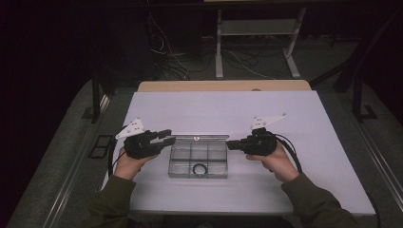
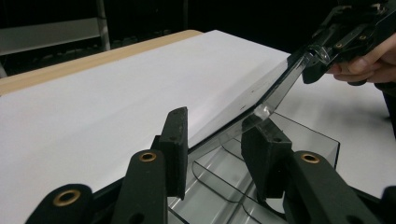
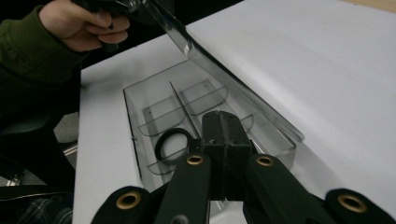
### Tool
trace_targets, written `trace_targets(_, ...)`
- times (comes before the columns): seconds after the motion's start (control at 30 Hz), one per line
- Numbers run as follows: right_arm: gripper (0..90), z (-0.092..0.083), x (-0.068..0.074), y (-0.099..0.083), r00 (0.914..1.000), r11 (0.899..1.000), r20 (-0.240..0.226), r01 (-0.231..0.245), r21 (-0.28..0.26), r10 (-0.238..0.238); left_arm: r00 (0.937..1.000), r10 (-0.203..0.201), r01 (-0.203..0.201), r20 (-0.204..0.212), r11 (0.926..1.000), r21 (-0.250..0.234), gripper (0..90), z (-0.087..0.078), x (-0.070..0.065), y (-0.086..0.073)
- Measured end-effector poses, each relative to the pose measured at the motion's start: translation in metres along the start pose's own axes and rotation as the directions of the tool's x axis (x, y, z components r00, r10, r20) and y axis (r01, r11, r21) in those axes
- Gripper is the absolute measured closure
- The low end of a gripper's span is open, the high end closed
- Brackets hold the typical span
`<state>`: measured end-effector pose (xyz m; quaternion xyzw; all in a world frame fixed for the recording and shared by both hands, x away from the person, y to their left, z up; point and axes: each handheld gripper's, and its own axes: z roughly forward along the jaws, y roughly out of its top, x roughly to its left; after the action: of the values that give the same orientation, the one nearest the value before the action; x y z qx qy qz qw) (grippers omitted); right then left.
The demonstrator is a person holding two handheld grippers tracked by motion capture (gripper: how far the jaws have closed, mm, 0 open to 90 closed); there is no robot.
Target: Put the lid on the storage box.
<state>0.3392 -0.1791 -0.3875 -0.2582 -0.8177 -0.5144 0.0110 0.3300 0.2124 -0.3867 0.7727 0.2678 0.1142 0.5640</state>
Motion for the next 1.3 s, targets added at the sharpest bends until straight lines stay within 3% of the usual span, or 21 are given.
trace_targets(0.2,89.2,0.002,0.003,0.002,0.9999,1.000,-0.011,0.000,-0.008,0.000,1.0000,-0.002,0.002,0.005,0.9999,0.015,56.9,-0.002,-0.004,-0.003)
trace_targets(0.5,89.1,0.006,0.005,0.002,0.9996,1.000,-0.026,0.006,-0.002,-0.006,0.9981,-0.057,0.057,-0.023,0.9984,0.003,50.6,-0.023,-0.004,-0.012)
trace_targets(0.73,89.1,0.006,0.005,0.002,0.9997,1.000,-0.025,0.008,-0.007,-0.009,0.9967,-0.081,0.081,-0.007,0.9964,0.022,70.5,-0.031,-0.006,-0.018)
trace_targets(0.97,89.2,0.002,0.010,-0.001,0.9998,1.000,-0.018,0.010,-0.009,-0.011,0.9979,-0.057,0.056,0.031,0.9974,0.046,88.9,-0.026,-0.011,-0.016)
trace_targets(1.3,89.2,0.002,0.015,-0.006,0.9994,0.999,-0.012,0.033,0.003,-0.033,0.9986,-0.034,0.030,0.041,0.9955,0.090,88.7,-0.024,-0.016,-0.020)
